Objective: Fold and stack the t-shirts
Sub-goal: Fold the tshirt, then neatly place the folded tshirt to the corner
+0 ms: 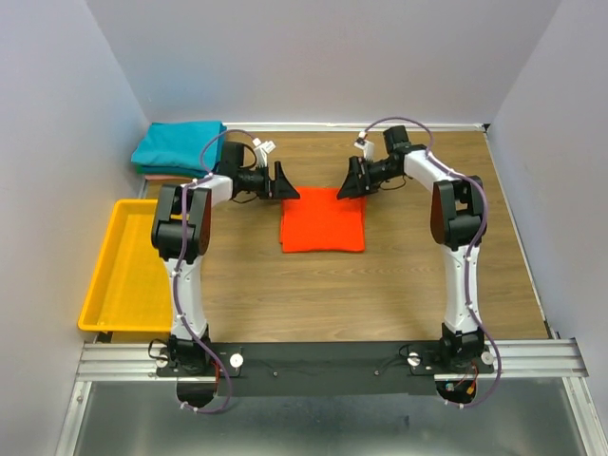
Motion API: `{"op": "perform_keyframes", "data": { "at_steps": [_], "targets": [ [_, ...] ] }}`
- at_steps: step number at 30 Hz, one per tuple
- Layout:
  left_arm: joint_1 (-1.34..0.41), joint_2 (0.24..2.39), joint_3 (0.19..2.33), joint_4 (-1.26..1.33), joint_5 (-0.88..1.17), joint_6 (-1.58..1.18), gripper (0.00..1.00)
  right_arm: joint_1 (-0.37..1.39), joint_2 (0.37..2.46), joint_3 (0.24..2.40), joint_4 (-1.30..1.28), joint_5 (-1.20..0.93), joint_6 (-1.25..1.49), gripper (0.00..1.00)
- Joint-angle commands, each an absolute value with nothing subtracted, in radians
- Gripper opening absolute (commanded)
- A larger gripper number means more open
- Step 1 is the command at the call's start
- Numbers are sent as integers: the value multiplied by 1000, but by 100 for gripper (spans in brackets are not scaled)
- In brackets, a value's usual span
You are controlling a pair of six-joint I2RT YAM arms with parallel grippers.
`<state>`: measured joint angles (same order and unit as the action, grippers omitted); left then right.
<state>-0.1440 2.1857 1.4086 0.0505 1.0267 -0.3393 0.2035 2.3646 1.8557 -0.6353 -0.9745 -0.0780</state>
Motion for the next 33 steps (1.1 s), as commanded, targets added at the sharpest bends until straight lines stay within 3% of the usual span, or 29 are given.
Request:
{"op": "perform_keyframes", "data": {
  "at_steps": [1, 8, 12, 15, 18, 24, 33],
  "targets": [
    [-118, 2024, 1471, -102, 884, -159, 92, 147, 2413, 1917, -649, -775, -152, 100],
    [-80, 1780, 1500, -206, 626, -5, 92, 166, 2226, 1965, -650, -844, -104, 100],
    [-39, 1614, 1421, -104, 534, -11, 92, 274, 2055, 1855, -650, -647, -202, 99],
    [-19, 1601, 1459, -171, 535, 21, 92, 426, 2000, 1763, -649, -442, -302, 93],
    [25, 1614, 1491, -262, 704, 84, 92, 557, 1993, 1730, -649, -358, -314, 81],
    [32, 1623, 1513, -324, 546, 83, 92, 736, 2060, 1726, -649, -216, -269, 50],
    [32, 1597, 1402, -292, 514, 54, 92, 830, 2141, 1695, -647, -135, -247, 46]
  ]
}}
